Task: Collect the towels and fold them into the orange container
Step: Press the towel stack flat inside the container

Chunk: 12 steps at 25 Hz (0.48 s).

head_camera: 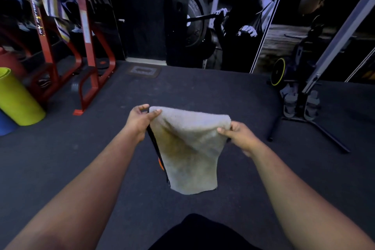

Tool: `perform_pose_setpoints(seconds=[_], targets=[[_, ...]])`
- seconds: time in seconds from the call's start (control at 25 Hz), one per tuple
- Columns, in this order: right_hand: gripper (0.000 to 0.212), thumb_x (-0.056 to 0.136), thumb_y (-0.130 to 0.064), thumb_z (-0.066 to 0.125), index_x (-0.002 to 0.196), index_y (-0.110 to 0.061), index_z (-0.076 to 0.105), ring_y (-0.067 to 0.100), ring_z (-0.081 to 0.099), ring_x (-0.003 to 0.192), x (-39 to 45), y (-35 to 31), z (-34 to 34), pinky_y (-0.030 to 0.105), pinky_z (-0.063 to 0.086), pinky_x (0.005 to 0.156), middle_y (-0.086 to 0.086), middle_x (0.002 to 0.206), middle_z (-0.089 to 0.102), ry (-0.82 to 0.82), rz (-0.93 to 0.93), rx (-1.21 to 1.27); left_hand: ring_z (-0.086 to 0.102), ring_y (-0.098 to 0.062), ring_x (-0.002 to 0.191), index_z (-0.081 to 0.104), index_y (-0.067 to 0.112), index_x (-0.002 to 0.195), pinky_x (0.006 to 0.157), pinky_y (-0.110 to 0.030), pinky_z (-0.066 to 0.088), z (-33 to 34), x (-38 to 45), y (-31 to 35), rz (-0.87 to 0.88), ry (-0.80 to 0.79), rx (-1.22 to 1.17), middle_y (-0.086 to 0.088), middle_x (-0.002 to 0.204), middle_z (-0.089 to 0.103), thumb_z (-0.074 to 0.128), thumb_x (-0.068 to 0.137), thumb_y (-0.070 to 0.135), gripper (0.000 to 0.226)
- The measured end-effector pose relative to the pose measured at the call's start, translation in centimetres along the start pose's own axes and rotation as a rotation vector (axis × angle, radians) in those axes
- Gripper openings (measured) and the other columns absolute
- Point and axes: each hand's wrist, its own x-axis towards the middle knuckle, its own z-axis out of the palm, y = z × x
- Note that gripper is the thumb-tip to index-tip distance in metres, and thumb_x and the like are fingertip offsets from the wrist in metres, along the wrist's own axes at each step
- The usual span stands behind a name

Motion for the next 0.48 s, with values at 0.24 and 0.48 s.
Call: perform_pose_setpoints(seconds=[0.24, 0.48], targets=[[0.024, 0.096, -0.021, 0.069, 0.113, -0.005, 0.069, 0.022, 0.073, 0.091, 0.6, -0.3, -0.7, 0.031, 0.058, 0.074, 0.014, 0.105, 0.076, 0.236, -0.071, 0.246, 0.075, -0.024, 0.098, 0.051, 0.012, 0.135, 0.088, -0.043, 0.060, -1.0, -0.1, 0.1, -0.023, -0.109, 0.212, -0.010, 0.112, 0.075, 0.086, 0.081, 0.029, 0.066], [0.023, 0.093, -0.016, 0.073, 0.107, 0.001, 0.070, 0.019, 0.074, 0.086, 0.6, -0.1, -0.9, 0.025, 0.059, 0.071, 0.013, 0.098, 0.078, 0.363, -0.089, 0.204, 0.073, -0.021, 0.096, 0.049, 0.020, 0.132, 0.090, -0.040, 0.059, -0.6, 0.3, 0.2, 0.122, 0.092, 0.372, -0.010, 0.115, 0.069, 0.088, 0.078, 0.038, 0.070]])
